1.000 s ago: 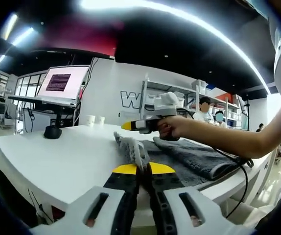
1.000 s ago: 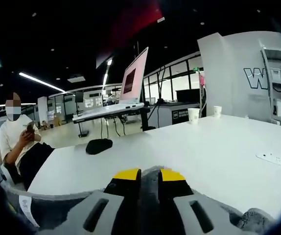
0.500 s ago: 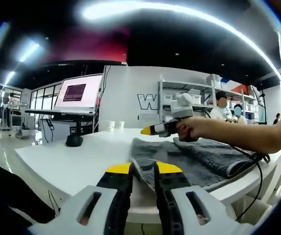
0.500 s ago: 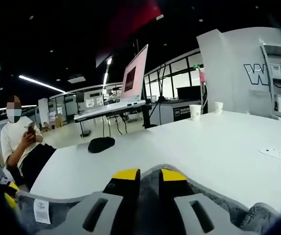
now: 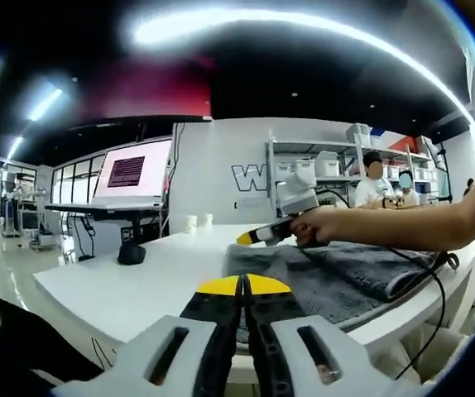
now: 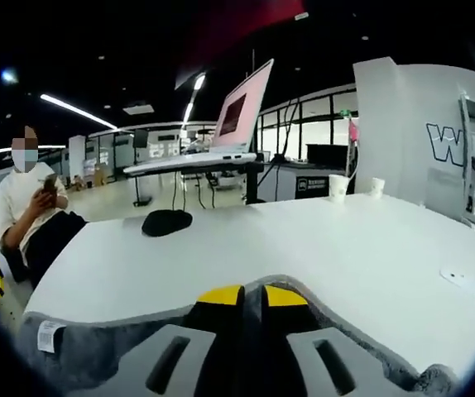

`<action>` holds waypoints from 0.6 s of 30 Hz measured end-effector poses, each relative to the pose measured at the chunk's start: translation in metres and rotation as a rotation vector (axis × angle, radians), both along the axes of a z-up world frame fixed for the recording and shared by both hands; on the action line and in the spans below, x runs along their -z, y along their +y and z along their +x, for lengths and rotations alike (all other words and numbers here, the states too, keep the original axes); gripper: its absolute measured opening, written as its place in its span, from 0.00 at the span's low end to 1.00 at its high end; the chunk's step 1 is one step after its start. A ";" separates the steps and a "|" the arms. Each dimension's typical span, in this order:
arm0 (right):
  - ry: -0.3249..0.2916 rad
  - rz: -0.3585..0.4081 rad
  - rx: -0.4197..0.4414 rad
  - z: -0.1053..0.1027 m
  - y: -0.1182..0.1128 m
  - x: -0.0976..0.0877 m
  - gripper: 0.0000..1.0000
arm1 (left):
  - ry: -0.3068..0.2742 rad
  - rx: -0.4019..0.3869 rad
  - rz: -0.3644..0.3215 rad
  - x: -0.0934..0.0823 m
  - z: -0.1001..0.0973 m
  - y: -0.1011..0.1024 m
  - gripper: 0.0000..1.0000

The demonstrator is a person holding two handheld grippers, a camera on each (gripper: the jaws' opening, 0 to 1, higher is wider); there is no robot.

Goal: Open the folded towel by lifting each exposed corner and separating the folded layers until the towel lies flat within the target outline without major curled edges

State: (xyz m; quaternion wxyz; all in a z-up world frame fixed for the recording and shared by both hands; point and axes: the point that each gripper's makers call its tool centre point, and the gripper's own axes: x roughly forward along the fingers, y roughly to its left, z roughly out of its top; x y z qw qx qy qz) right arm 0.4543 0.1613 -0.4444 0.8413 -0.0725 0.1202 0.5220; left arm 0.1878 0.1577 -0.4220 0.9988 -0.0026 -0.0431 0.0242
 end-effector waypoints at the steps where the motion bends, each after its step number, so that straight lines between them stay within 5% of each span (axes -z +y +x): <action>1: -0.010 -0.014 -0.002 0.001 0.001 0.002 0.03 | 0.006 0.020 0.018 0.001 0.002 -0.004 0.00; 10: -0.035 -0.113 0.001 0.020 0.015 0.018 0.02 | 0.092 0.085 0.013 0.027 0.014 -0.015 0.00; 15: 0.004 -0.182 0.005 0.024 0.018 0.038 0.02 | 0.133 0.070 0.036 0.040 0.014 -0.015 0.00; 18: 0.000 -0.178 0.007 0.006 0.008 0.035 0.00 | 0.169 0.079 0.020 0.049 0.014 -0.016 0.00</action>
